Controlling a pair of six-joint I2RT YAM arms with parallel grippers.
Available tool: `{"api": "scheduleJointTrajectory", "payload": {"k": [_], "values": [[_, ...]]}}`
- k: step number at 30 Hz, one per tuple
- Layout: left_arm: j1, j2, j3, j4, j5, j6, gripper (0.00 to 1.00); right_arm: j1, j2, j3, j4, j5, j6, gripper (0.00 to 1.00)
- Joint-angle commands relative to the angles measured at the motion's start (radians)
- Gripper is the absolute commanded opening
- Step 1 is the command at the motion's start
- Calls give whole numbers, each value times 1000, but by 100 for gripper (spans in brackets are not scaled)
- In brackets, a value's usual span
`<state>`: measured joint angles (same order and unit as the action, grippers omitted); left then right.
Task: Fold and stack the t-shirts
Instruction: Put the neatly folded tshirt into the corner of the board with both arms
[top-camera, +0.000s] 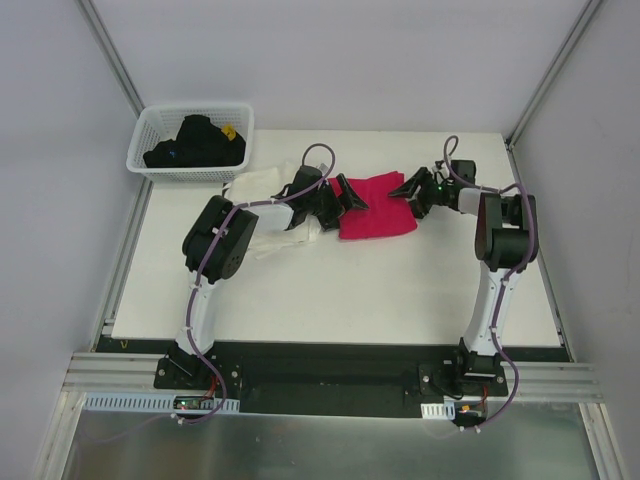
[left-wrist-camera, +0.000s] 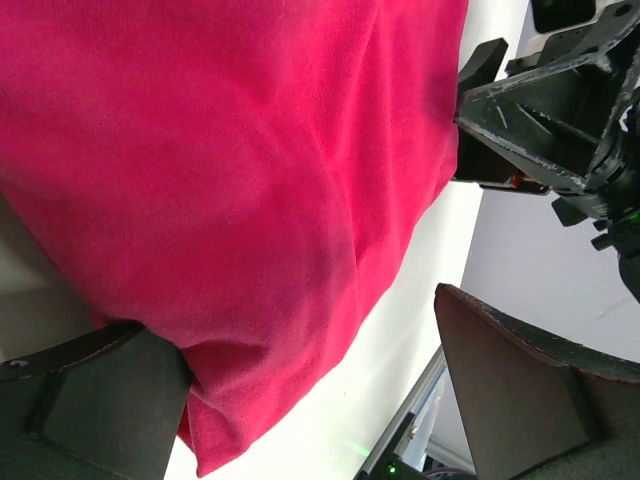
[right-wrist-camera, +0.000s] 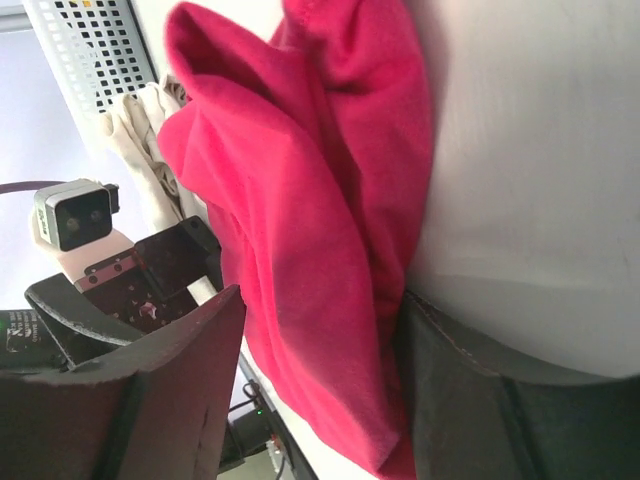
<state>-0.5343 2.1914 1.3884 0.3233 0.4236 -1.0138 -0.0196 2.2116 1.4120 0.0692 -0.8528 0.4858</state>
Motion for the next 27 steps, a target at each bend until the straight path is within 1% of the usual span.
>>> {"api": "scheduleJointTrajectory", "payload": {"k": [1, 4, 8, 10, 11, 14, 16, 17, 19, 20, 25, 27], "values": [[19, 56, -25, -135, -48, 49, 97, 10, -52, -67, 72, 14, 43, 60], [19, 51, -17, -141, -46, 52, 97, 10, -70, -88, 99, 18, 68, 54], [19, 44, -17, -145, -48, 55, 97, 9, -105, -125, 124, 31, 73, 43], [19, 45, -14, -147, -49, 57, 97, 9, -115, -140, 135, 44, 71, 40], [19, 44, -14, -147, -45, 57, 97, 9, -121, -151, 138, 49, 71, 33], [17, 45, -15, -147, -45, 57, 97, 1, -127, -165, 142, 61, 80, 21], [17, 44, -14, -147, -45, 58, 97, -8, -138, -188, 153, 80, 86, 15], [19, 44, -14, -147, -45, 57, 97, -20, -144, -196, 153, 87, 88, 11], [17, 41, -12, -150, -43, 60, 97, -37, -168, -234, 168, 107, 96, 6], [19, 41, -9, -151, -42, 60, 97, -58, -179, -249, 179, 110, 103, 2], [19, 30, 12, -184, -43, 81, 97, -121, -260, -353, 217, 152, 123, 1], [20, 25, 35, -202, -40, 90, 97, -143, -279, -369, 230, 158, 131, 1]]}}
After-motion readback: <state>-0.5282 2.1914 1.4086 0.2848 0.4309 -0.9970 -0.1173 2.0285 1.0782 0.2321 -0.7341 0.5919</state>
